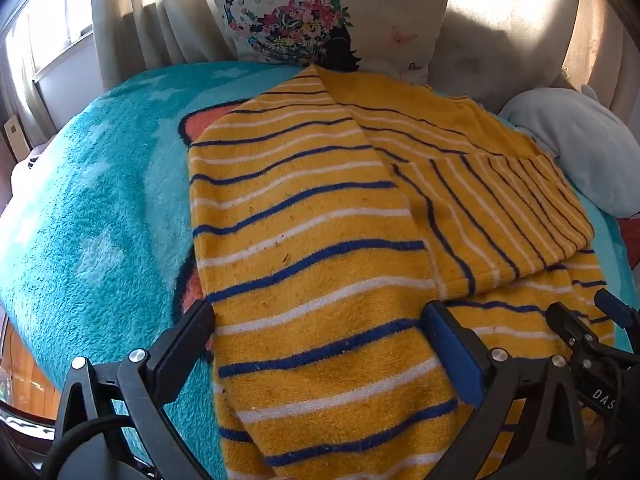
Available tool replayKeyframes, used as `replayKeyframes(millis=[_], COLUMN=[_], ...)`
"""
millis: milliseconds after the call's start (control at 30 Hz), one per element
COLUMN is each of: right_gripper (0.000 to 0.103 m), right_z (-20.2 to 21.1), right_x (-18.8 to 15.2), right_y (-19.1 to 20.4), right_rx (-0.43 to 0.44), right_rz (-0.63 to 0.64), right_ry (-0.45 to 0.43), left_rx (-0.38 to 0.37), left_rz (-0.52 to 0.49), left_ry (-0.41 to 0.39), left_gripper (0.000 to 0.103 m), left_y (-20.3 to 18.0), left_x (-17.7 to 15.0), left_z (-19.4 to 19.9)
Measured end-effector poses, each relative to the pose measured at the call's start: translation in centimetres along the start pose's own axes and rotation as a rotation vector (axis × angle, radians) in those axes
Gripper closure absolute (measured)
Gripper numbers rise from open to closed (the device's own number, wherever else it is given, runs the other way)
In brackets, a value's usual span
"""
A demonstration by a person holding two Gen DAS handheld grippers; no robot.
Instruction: Fold small clothes
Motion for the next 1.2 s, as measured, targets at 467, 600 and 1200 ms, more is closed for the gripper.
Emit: replayKeyframes(millis=[467,600,1200], right_gripper=[0.003,0.002,0.000], right_z=[-1.5,-1.7,-1.9], right_x=[-0.3,-0.3,-0.7], right_y=[-0.1,-0.2,-0.3], right_rx=[0.029,0.034,0.077], right_rz=[-0.028,-0.033,-0.059], right_ry=[0.052,0.057,0.037], left_rx=[0.009,0.019,0.005], left_rz=[0.003,0.001,-0.011], left_ry=[0.000,0.014,0.016], left_gripper=[0.000,0.000,0.000], left_y=[0.6,0.2,-0.2], left_x=[-1.7,-1.0,0.8], left_z=[-0.5,-0.5,0.1])
Point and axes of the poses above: each gripper's, at about its wrist camera, not at the fingertips, and z roughly against the way its jaws point, y to its left, x to its top, the point moved 2 cm from there along -z, roughly the way its jaws point, and after that the axes turned 6 degrees about -x, right-handed, at the moved point
